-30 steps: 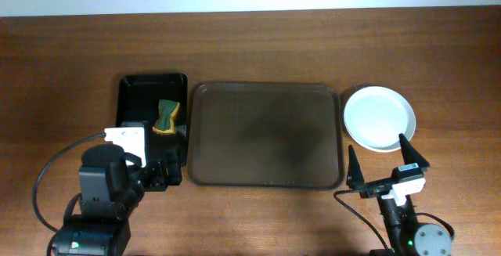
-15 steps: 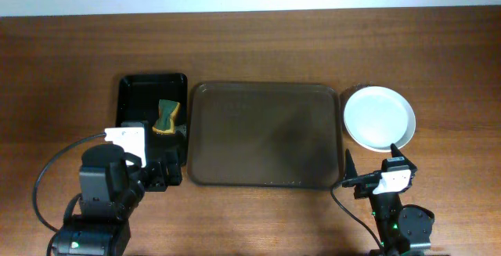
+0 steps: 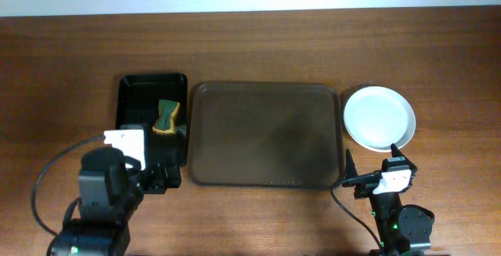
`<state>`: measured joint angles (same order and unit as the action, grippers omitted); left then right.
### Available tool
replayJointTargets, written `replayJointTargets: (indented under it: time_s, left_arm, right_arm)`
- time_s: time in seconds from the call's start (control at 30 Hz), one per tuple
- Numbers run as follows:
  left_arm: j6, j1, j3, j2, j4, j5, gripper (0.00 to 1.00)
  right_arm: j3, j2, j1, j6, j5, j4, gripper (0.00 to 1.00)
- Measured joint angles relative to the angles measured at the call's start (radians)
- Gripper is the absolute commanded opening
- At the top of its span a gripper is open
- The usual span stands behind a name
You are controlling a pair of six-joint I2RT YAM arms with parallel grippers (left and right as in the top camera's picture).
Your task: Clean dirty plates on tray and stack at the side
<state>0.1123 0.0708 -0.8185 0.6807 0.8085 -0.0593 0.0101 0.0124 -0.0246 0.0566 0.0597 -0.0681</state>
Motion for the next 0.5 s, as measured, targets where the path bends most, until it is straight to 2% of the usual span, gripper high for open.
replayJointTargets:
  time_s: [0.27, 0.3, 0.33, 0.43, 0.5]
  left_arm:
    - [-0.004, 0.0, 0.489, -0.47, -0.415, 0.022, 1.0]
    - [-0.004, 0.0, 0.571, -0.529, -0.528, 0.022, 1.0]
    - [-0.005, 0.0, 0.605, -0.555, -0.575, 0.023, 1.0]
    - [-0.011, 0.0, 0.757, -0.636, -0.865, 0.041, 1.0]
    - [-0.035, 0.0, 0.793, -0.657, -0.906, 0.055, 1.0]
  right_arm:
    - [0.0, -0.002, -0.001, 0.0, -0.011, -0.002, 0.98]
    - [0.0, -0.002, -0.001, -0.001, -0.011, -0.002, 0.98]
    - [0.0, -0.002, -0.001, 0.0, -0.011, -0.002, 0.98]
    - [0.0, -0.002, -0.001, -0.001, -0.011, -0.002, 0.98]
    - [0.0, -0.002, -0.001, -0.001, -0.011, -0.002, 0.98]
